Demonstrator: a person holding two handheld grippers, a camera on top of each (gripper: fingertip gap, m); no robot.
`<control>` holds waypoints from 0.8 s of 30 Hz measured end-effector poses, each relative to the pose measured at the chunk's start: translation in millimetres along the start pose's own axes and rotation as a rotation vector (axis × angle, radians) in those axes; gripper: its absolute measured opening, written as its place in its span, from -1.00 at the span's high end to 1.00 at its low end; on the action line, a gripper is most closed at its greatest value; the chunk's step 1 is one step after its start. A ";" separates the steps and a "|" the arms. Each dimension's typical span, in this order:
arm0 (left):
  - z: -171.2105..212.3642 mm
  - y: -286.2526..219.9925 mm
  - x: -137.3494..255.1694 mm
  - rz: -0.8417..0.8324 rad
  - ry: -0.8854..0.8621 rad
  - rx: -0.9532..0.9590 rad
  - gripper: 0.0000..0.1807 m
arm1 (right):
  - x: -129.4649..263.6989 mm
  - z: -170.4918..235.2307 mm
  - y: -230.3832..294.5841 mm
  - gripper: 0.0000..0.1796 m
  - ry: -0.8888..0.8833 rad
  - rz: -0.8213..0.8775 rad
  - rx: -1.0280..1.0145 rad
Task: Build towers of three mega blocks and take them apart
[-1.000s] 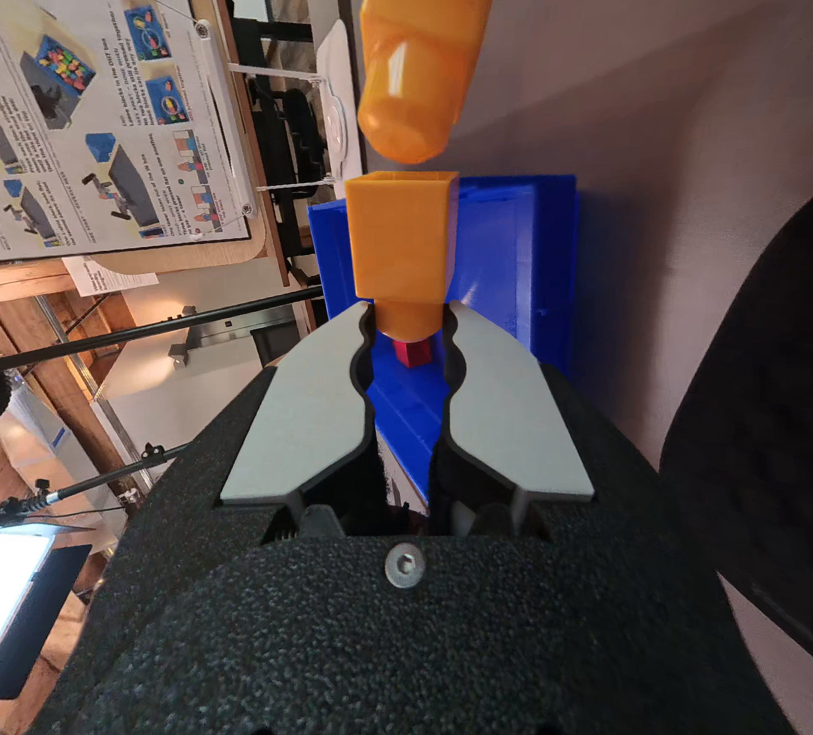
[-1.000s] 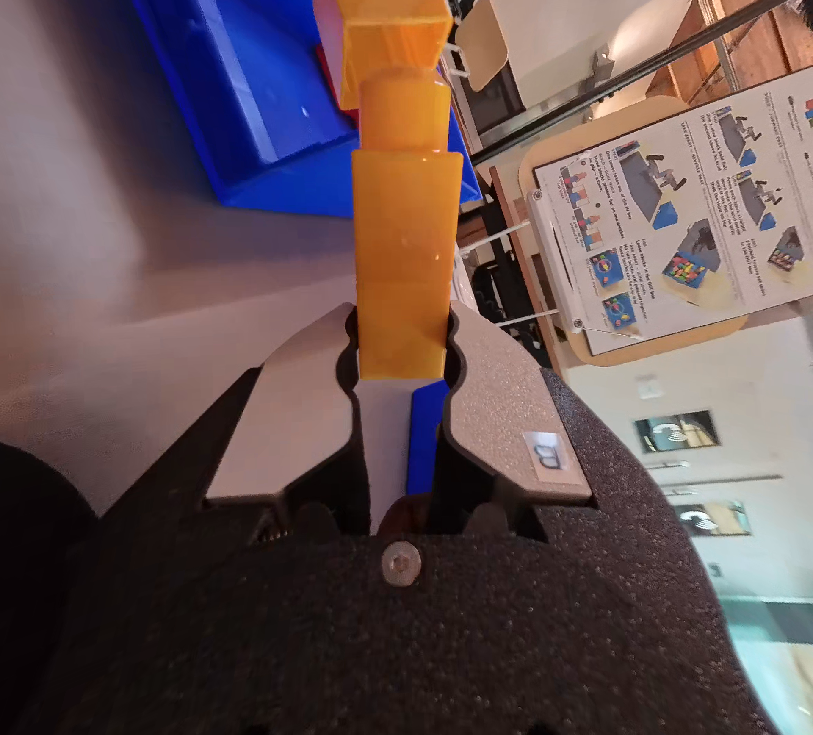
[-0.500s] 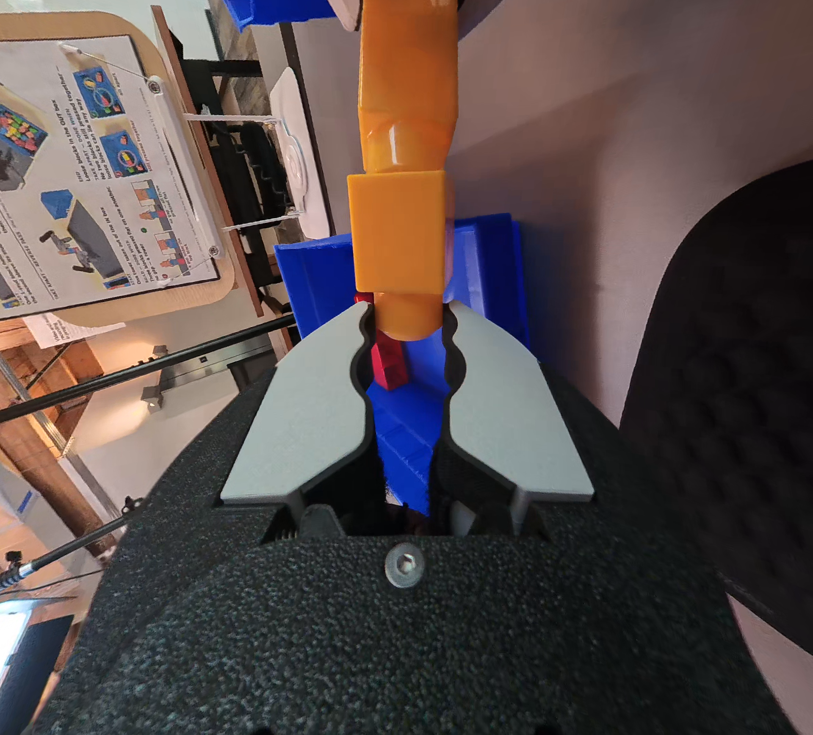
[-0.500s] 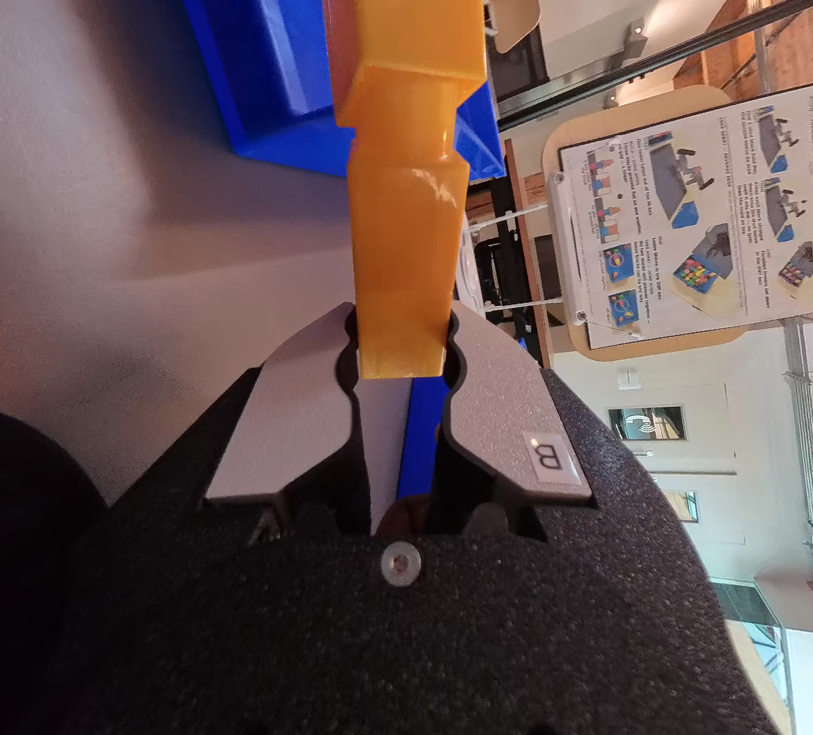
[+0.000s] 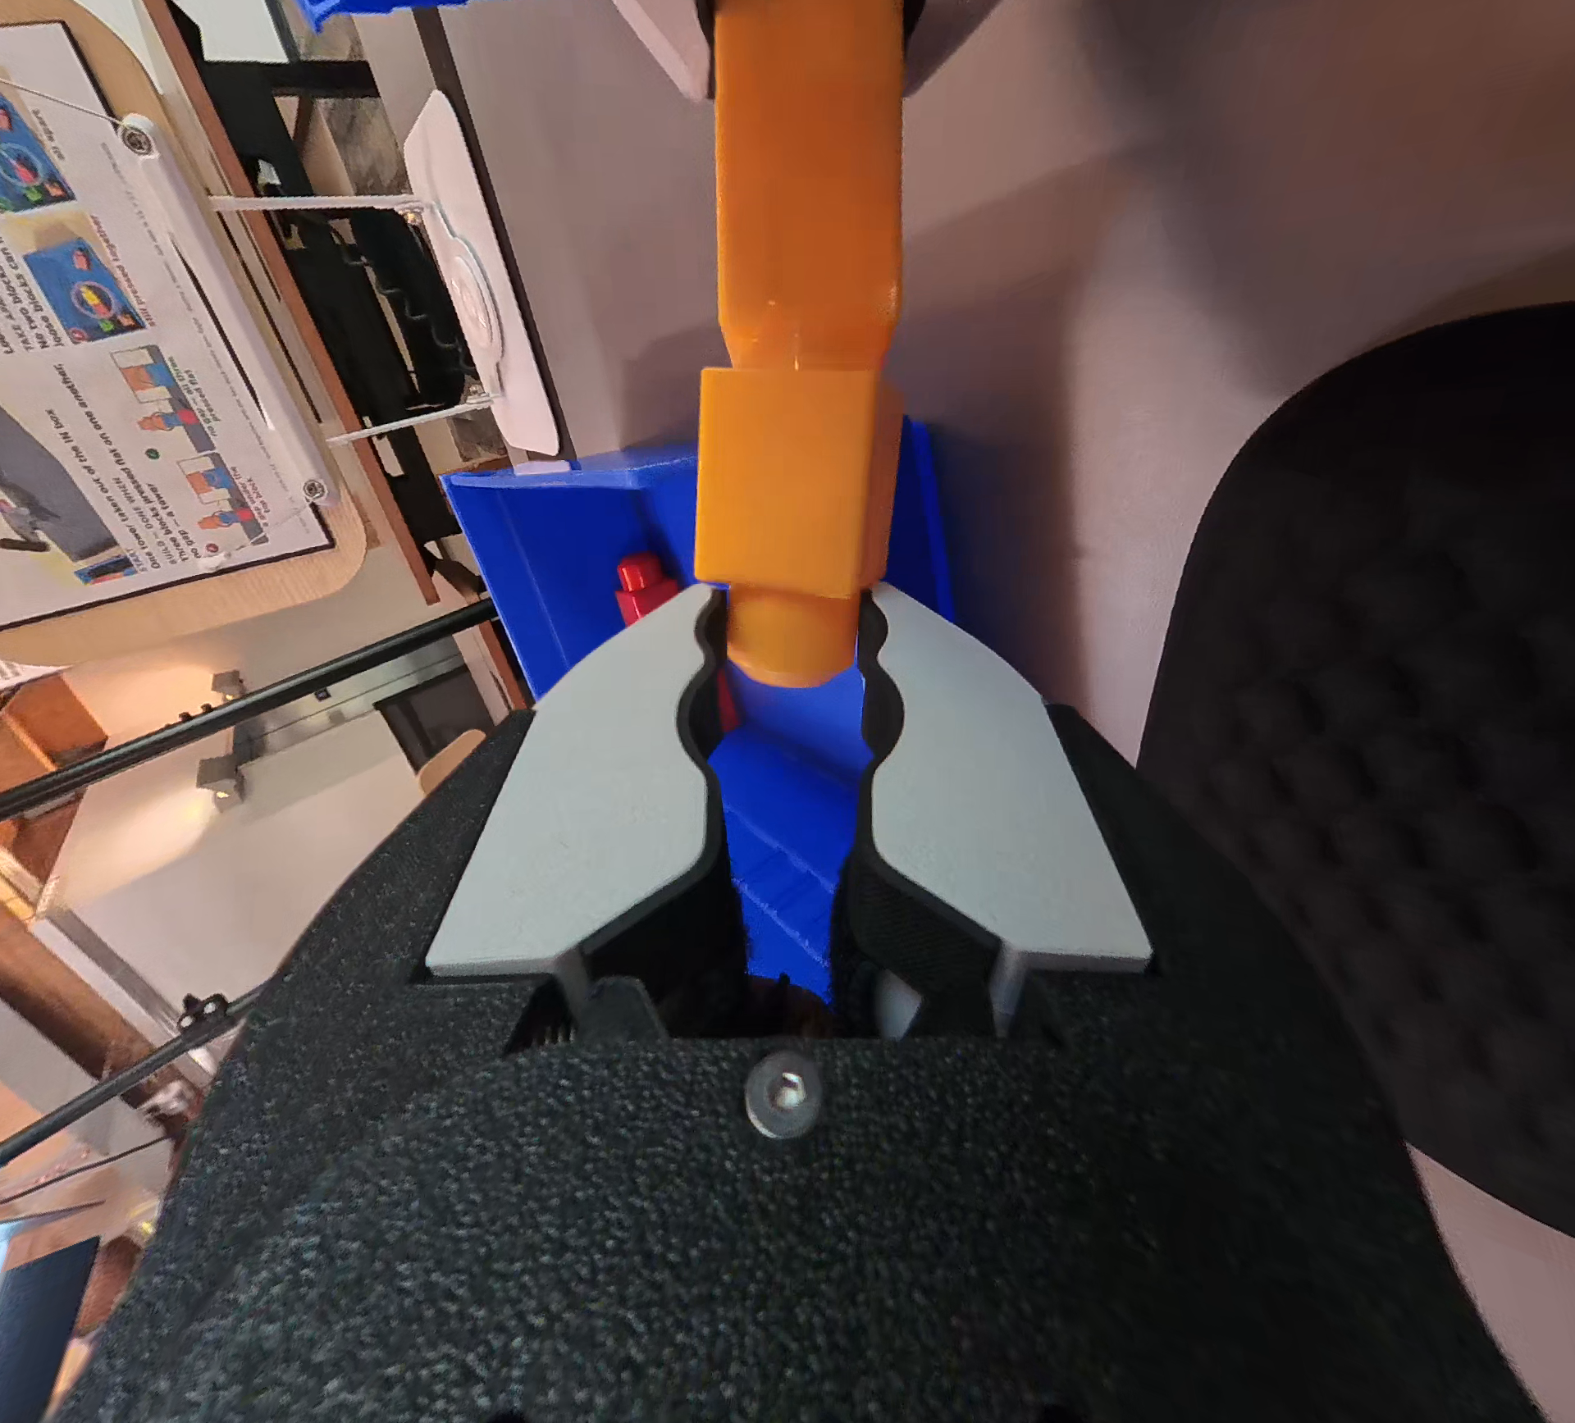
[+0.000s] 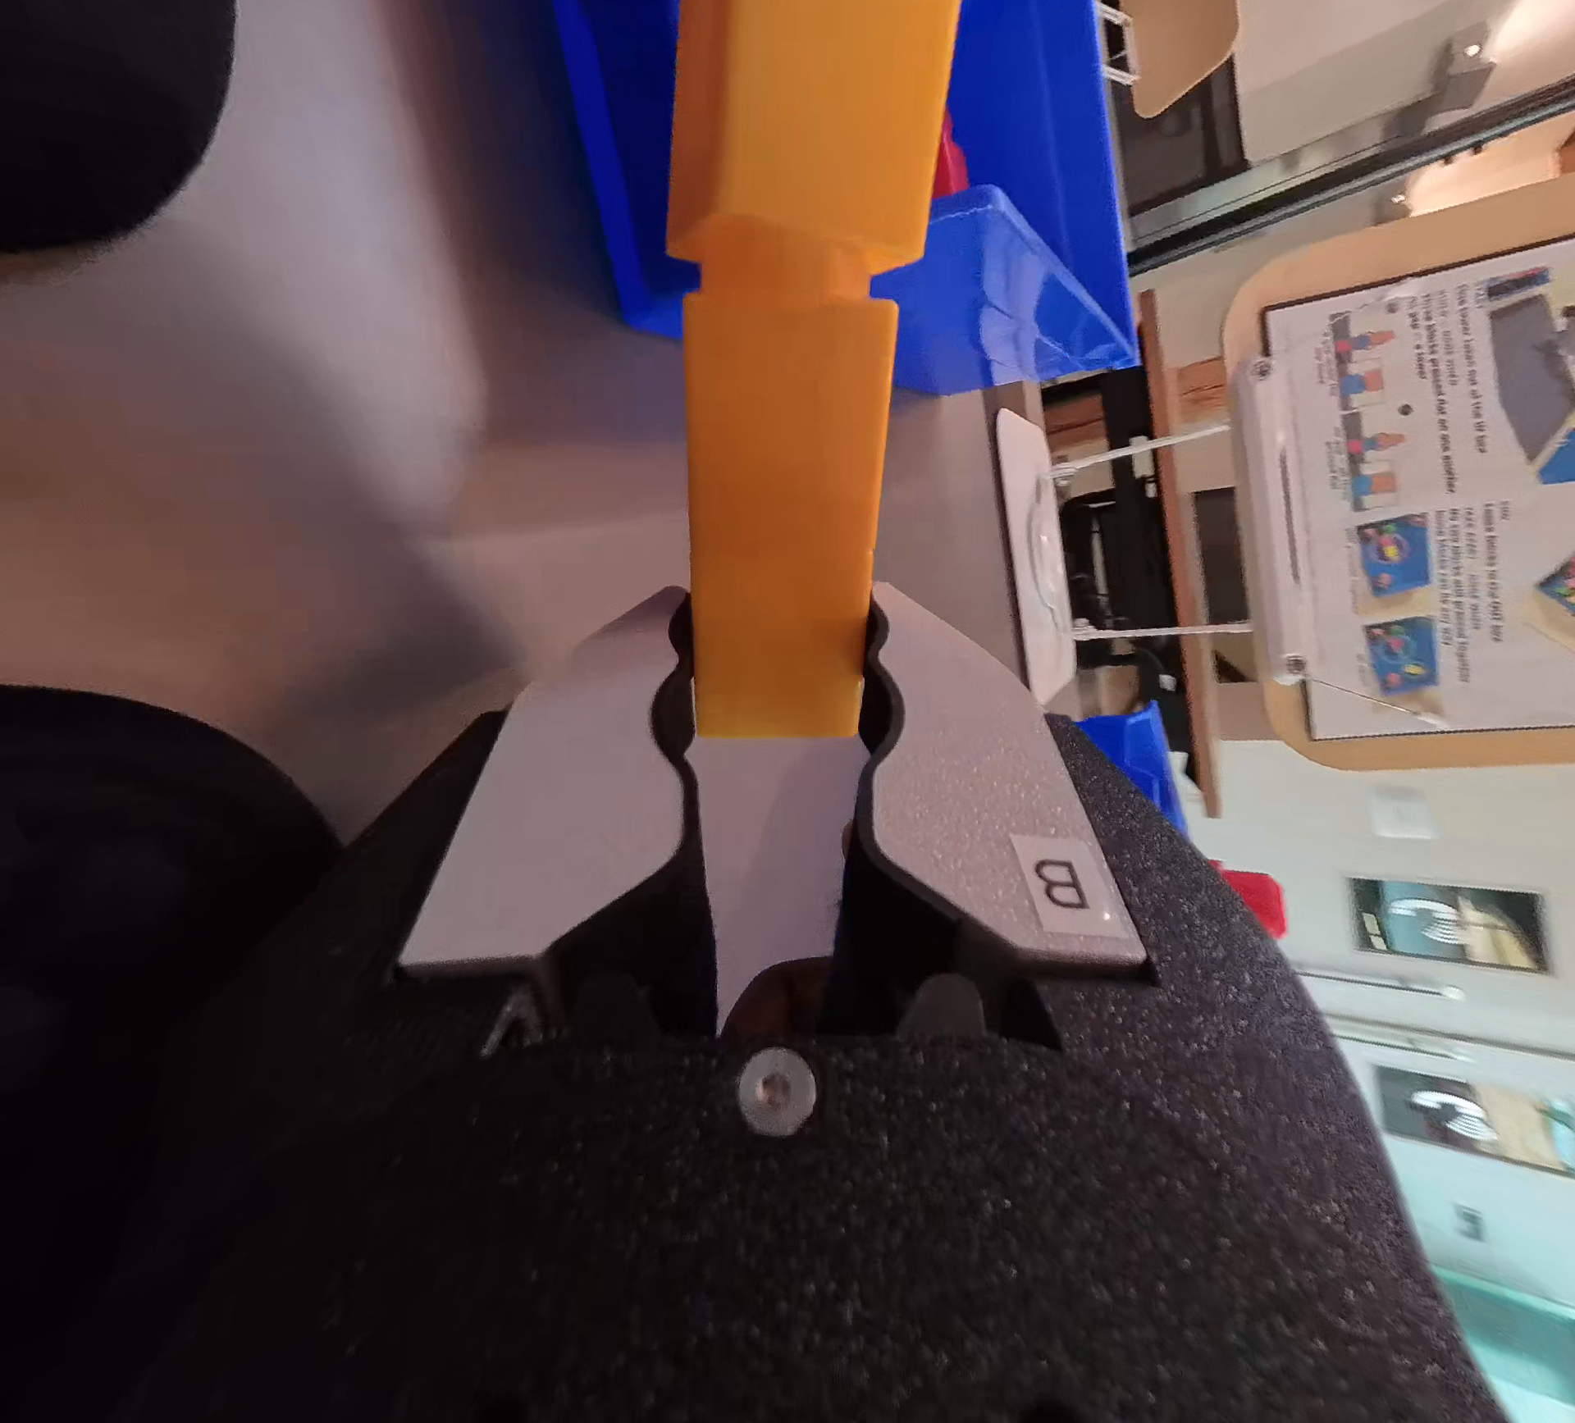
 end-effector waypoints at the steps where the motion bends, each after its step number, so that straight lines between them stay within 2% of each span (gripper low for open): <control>1: 0.5 -0.9 0.3 -0.021 -0.005 -0.019 0.68 | 0.5 0.7 -1.0 0.60 -0.014 -0.020 -0.021; 5: 4.3 -5.1 -0.5 -0.126 -0.031 -0.094 0.69 | 5.4 5.1 -6.6 0.61 -0.115 -0.143 -0.181; 10: 7.2 -3.8 4.1 -0.228 -0.072 -0.124 0.70 | 7.9 5.0 -12.6 0.60 -0.162 -0.164 -0.285; 17: 10.3 -15.8 -2.6 -0.397 -0.081 -0.497 0.70 | 6.6 4.4 -9.8 0.61 -0.145 -0.222 -0.286; 24: 8.1 -9.1 -3.1 -0.379 -0.078 -0.470 0.70 | 8.4 4.0 -13.4 0.61 -0.158 -0.242 -0.342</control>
Point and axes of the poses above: each gripper's, where its closed fingertips meet, x back along the fingers, z out of its underside, y = z × x across the jaws, the point moved 10 cm from there along x, back along the fingers, and after that the axes turned 1 degree about y, right-handed, at the moved point
